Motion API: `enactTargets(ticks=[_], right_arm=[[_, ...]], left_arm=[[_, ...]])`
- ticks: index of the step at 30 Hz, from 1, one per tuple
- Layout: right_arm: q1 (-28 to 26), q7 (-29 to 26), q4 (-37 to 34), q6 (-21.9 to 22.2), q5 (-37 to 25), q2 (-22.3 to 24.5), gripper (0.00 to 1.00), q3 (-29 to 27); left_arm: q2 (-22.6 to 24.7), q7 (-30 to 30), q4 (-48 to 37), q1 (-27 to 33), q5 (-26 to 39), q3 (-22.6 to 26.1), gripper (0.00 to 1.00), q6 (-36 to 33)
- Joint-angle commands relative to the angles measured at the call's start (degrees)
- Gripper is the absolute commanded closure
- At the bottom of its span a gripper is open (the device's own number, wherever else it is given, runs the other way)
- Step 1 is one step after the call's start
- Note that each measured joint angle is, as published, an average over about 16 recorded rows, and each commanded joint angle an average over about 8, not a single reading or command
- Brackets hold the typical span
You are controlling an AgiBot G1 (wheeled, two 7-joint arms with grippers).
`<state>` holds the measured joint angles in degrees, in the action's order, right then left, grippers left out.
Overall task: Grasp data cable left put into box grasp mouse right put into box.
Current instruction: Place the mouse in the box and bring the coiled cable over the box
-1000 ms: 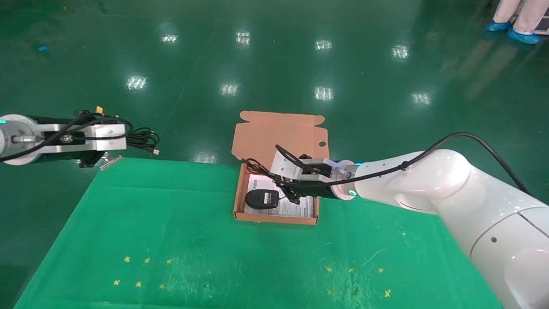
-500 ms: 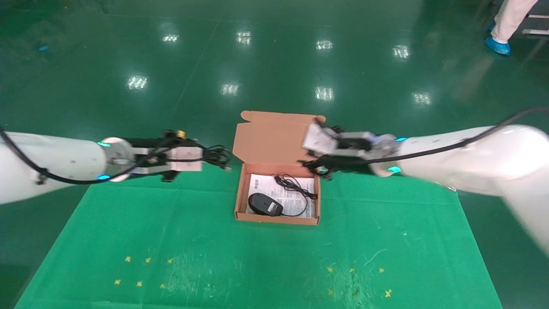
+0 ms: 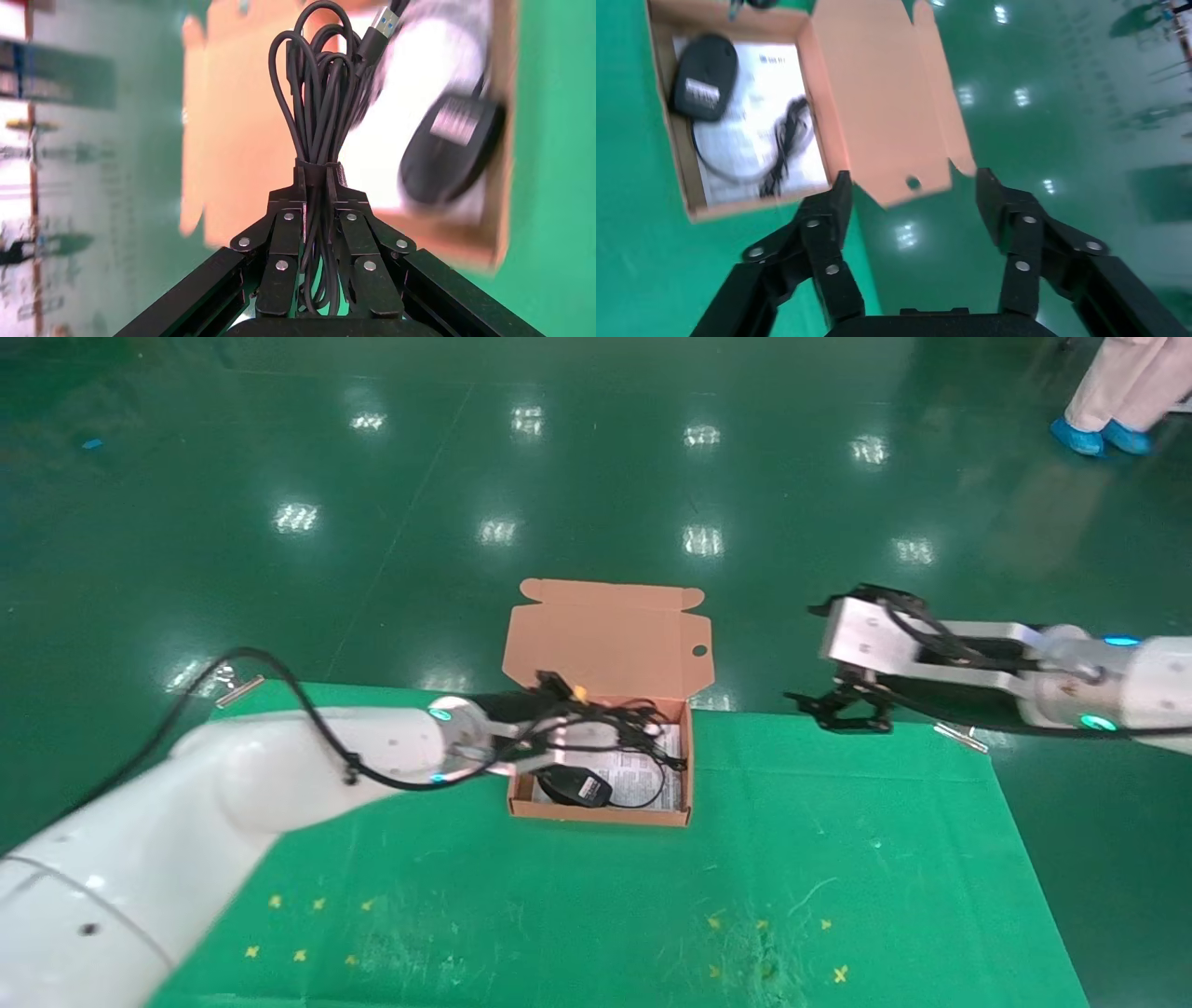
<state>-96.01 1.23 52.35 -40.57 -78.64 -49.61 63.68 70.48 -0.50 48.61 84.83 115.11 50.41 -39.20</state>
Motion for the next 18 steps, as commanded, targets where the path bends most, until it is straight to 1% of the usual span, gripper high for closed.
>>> enactTargets(ticks=[1,5,8,9,12,16,17,18], right_arm=[[0.1,-1.59,4.07,0.15,-0.86,3.31,0.0,0.29],[0.51,-8.3,12.64,1.12,-4.04,9.32,0.0,1.39],[0.48,-13.4,17.85,1.62,-6.61,12.78,0.0,2.11],[0.42,-14.77,19.16,1.72,-7.34,13.61,0.0,2.29],[0.17,-17.99,22.43,1.85,-9.29,15.55,0.0,2.73],[0.03,-19.39,24.1,1.93,-10.43,16.48,0.0,3.01],[0.01,-19.52,24.29,1.95,-10.57,16.59,0.0,3.06],[0.02,-19.39,24.1,1.95,-10.51,16.45,0.0,3.05]], left_arm=[[3.04,-2.5,-3.0,-0.56,-0.99,0.14,1.0,2.13],[6.89,-9.22,-8.08,-1.25,-6.08,1.46,1.0,4.8],[7.8,-13.12,-10.02,-1.55,-10.53,3.43,1.0,6.08],[7.88,-14.09,-10.34,-1.6,-11.76,4.11,0.94,6.45],[8.25,-16.09,-11.51,-1.66,-14.7,6.16,0.56,7.67],[8.52,-16.95,-12.37,-1.63,-16.14,7.47,0.06,8.46],[8.57,-17.03,-12.5,-1.64,-16.3,7.63,0.0,8.57],[8.48,-16.95,-12.4,-1.61,-16.19,7.57,0.0,8.47]])
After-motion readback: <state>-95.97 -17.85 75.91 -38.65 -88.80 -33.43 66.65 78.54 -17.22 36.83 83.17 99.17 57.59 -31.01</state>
